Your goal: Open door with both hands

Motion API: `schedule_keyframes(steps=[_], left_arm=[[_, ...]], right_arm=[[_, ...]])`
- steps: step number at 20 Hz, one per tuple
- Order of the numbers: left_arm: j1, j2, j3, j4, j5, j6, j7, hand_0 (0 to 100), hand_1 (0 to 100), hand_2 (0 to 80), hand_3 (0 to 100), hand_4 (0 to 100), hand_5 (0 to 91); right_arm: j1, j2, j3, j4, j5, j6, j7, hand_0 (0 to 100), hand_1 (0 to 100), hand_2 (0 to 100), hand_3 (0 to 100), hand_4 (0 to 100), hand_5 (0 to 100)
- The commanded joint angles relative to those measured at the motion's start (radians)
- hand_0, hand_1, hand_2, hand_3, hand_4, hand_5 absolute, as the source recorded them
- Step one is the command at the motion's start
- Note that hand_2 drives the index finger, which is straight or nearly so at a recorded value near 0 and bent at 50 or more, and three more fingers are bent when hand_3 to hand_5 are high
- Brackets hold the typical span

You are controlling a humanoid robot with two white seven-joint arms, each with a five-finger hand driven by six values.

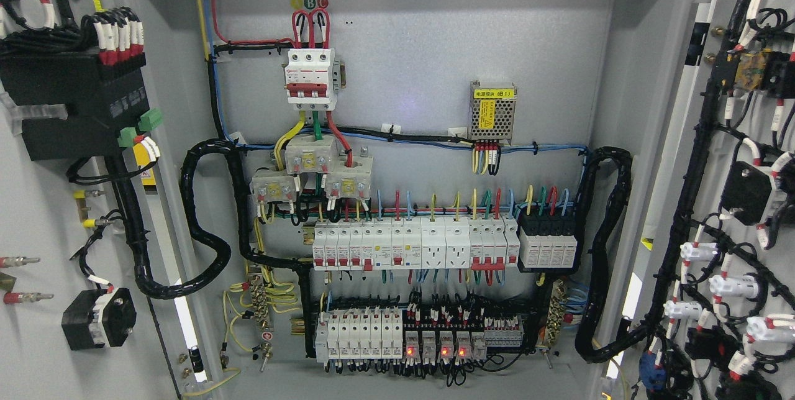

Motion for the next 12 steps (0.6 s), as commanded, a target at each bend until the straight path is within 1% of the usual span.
schedule_keyframes(steps=[1,4,8,11,12], left_arm=[[0.012,0.033,0.141,-0.307,0.001,-0.012,-0.001,12,56,0.0,0,0,0.0],[0.018,0.034,0.167,-0.322,0.001,-0.012,-0.001,12,56,0.0,0,0,0.0],[0.056,0.031,0.202,-0.359,0.001,-0.012,-0.001,12,56,0.0,0,0,0.0],[0.075,0.030,0.257,-0.371,0.001,-0.013,-0.002,12,56,0.0,0,0,0.0],[0.076,0.027,0.279,-0.371,0.002,-0.012,-0.002,12,56,0.0,0,0,0.0]], right_arm=[[0.016,-0.047,-0.066,-0.038,0.008,-0.032,0.003,0,50,4,0,0,0],[0.002,-0.048,-0.066,-0.040,0.092,-0.054,0.002,0,50,4,0,0,0],[-0.024,-0.041,-0.065,-0.040,0.097,-0.069,0.000,0,50,4,0,0,0],[-0.021,-0.036,-0.057,-0.040,0.097,-0.083,-0.001,0,50,4,0,0,0],[-0.024,-0.029,-0.057,-0.041,0.097,-0.083,-0.004,0,50,4,0,0,0]])
